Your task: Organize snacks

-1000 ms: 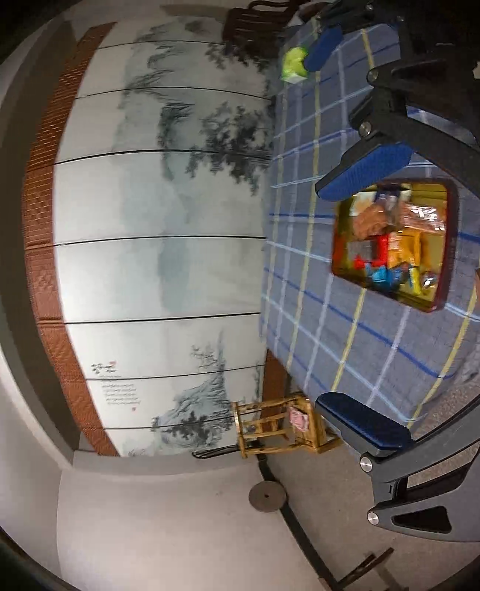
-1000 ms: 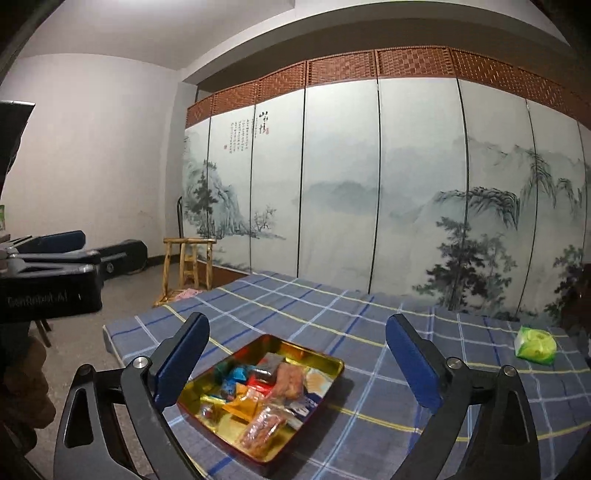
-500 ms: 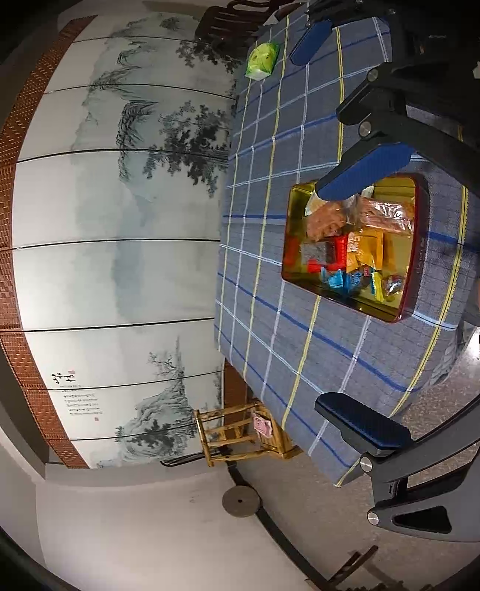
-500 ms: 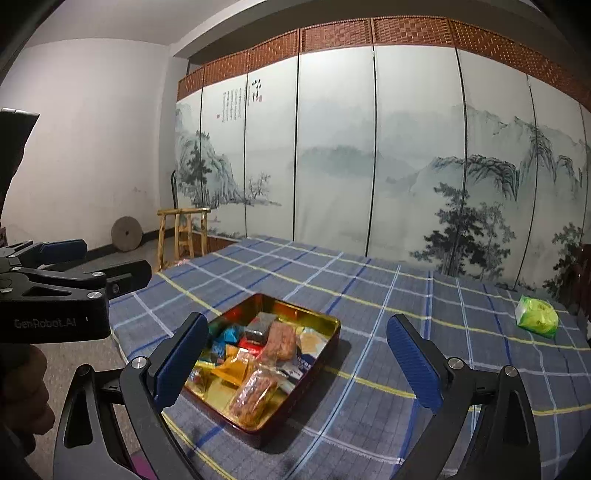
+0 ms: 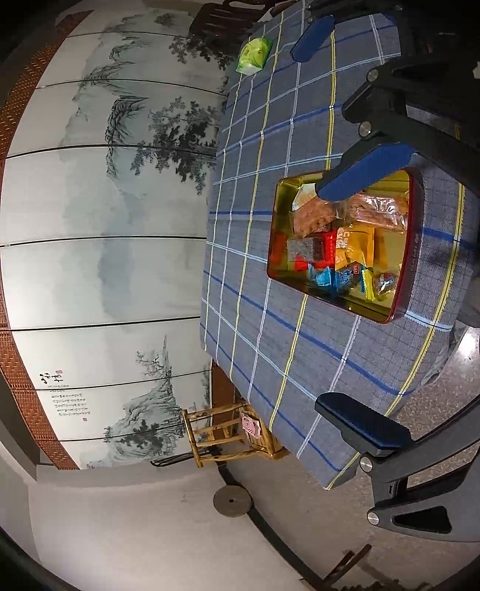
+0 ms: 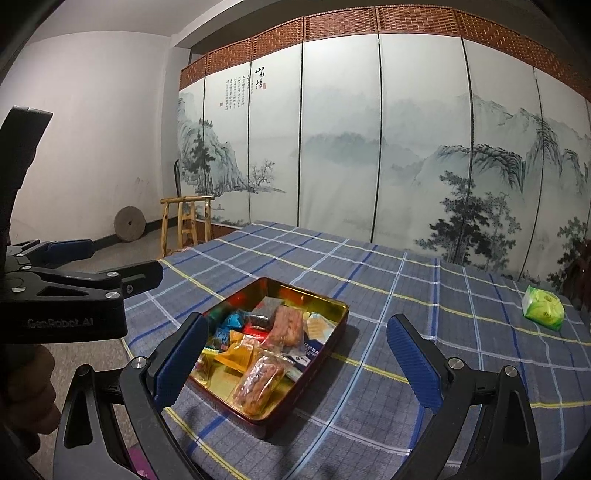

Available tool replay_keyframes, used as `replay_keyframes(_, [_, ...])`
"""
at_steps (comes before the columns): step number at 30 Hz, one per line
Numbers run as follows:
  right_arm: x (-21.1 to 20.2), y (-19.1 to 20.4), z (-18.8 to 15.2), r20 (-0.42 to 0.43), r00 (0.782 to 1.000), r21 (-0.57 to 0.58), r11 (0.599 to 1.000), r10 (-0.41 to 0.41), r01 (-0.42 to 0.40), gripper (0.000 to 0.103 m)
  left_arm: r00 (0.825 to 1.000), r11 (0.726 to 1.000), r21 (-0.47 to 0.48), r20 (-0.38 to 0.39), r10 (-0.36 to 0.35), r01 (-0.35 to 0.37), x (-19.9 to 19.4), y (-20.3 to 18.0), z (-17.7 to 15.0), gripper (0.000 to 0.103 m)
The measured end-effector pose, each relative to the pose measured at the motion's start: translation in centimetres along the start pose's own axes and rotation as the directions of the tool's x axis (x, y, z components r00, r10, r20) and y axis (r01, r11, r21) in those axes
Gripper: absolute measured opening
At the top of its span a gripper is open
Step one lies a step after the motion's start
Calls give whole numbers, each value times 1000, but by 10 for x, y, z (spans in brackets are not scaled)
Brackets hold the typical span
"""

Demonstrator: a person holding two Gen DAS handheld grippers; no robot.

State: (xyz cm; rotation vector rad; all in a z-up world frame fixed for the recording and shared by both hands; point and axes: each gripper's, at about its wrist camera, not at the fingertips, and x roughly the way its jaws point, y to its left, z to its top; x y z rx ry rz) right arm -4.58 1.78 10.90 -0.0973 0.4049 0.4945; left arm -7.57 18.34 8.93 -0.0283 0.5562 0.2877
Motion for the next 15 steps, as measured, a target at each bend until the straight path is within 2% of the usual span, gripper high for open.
replay_keyframes(8, [14,-24,-12,-56,998,51,999,0,3,98,999,999,29,-28,-16,17,11,-11,-1,103])
replay_keyframes(12, [32,-71,-26,-144,989,102,994,-35,50,98,1000,998,55,-12,-2,3,13,-18,1,103])
replay_keyframes(15, [55,-127,-46,-254,961,105,985,-110,140,98,999,999,54,-39,0,2,16,-21,4,103])
